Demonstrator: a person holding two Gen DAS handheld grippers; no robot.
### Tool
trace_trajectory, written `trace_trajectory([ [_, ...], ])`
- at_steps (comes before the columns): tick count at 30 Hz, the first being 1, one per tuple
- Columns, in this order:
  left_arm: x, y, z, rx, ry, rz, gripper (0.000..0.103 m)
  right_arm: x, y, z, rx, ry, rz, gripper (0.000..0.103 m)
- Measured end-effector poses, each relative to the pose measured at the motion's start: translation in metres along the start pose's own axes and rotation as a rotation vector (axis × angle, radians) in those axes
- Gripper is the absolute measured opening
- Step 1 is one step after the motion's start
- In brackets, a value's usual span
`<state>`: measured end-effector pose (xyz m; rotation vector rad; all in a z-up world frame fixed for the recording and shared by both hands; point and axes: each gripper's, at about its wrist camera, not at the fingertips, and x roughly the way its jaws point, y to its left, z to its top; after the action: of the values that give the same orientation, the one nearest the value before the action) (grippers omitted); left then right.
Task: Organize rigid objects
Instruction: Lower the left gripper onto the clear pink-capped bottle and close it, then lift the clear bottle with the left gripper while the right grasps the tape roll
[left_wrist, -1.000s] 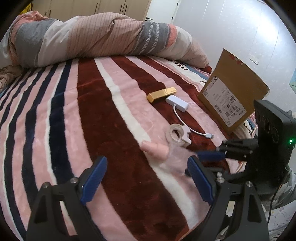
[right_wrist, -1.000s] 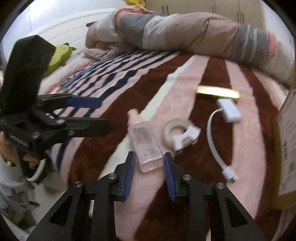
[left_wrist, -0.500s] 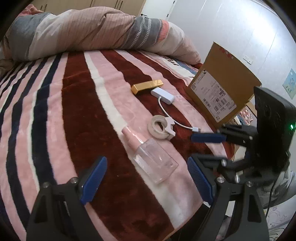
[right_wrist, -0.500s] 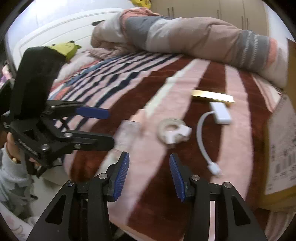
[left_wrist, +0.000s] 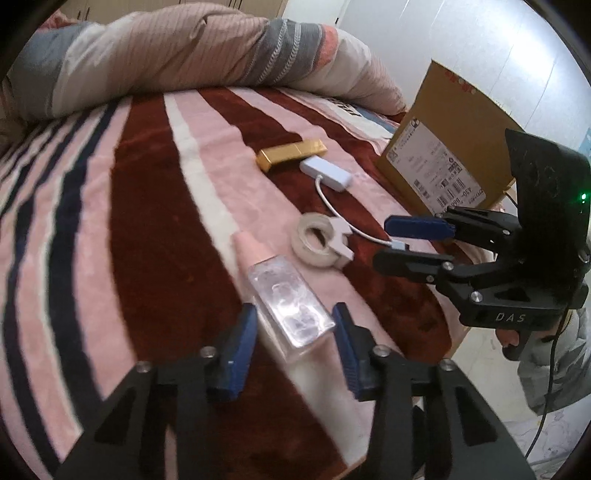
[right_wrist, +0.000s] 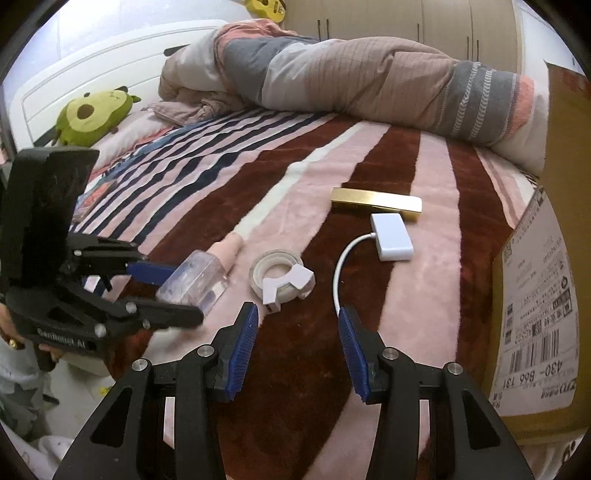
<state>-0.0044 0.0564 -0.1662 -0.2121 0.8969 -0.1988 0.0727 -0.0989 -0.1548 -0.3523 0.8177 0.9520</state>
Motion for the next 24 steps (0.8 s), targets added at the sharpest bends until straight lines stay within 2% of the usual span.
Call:
trace_trajectory([
  [3, -0.008, 0.010, 0.003, 0.011, -0.004, 0.044, 0.024, 0.003, 0.004, 0.004, -0.018, -0.005, 0.018, 0.041],
  [8, -0.003, 0.019, 0.000, -0.019, 0.007, 0.033, 0.024, 0.021, 0.006, 0.011, -0.031, 0.017, 0.034, 0.043],
  [11, 0.006, 0.017, -0.003, -0.021, 0.008, 0.046, 0.024, 0.030, 0.007, 0.012, -0.043, 0.027, 0.052, 0.054],
  [17, 0.013, 0.017, -0.001, -0.021, -0.008, 0.053, 0.024, 0.043, 0.012, 0.014, -0.092, 0.033, 0.028, 0.054],
  [18, 0.013, 0.017, -0.001, -0.019, -0.009, 0.053, 0.024, 0.045, 0.012, 0.014, -0.100, 0.033, 0.024, 0.054],
  [20, 0.013, 0.017, -0.001, -0.012, -0.011, 0.056, 0.024, 0.047, 0.013, 0.014, -0.111, 0.028, 0.003, 0.037],
  [24, 0.006, 0.015, 0.001, -0.002, -0.024, 0.080, 0.024, 0.042, 0.011, 0.015, -0.099, 0.010, 0.003, 0.033],
])
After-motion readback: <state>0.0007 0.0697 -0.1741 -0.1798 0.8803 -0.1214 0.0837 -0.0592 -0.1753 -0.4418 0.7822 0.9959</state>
